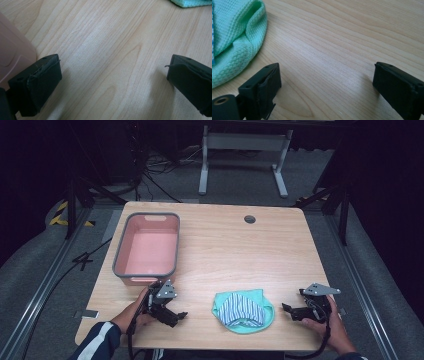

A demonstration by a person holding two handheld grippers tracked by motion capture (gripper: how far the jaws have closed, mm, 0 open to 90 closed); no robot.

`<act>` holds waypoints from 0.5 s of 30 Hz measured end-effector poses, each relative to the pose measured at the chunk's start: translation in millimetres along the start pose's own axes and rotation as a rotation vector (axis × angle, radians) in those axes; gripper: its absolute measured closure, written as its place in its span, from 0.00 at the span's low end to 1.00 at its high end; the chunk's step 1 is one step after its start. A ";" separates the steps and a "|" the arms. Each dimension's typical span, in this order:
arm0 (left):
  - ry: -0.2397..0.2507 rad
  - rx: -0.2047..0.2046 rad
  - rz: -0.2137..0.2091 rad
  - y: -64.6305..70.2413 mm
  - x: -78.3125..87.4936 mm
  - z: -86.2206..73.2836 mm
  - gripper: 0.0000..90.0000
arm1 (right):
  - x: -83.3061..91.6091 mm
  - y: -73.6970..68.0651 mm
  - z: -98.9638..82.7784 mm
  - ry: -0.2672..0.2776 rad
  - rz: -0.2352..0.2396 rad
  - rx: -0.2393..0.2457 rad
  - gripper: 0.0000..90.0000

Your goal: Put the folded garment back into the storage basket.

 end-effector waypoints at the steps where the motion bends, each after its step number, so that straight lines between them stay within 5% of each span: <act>1: -0.002 -0.003 -0.006 0.0 -0.2 0.1 0.00 | -0.6 0.2 0.4 0.001 -0.001 -0.004 0.07; 15: -0.004 -0.024 -0.021 0.7 1.6 -1.2 0.00 | 0.7 2.2 -0.3 -0.008 -0.015 -0.013 0.09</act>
Point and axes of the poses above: each handheld gripper's, and its own axes: x roughly backward along the jaws, z roughly out of its top, y roughly to its right, the point moved 8 cm from there along -x, roughly forward along the jaws, and after that the axes turned 3 degrees about y, right-handed, at the moved point
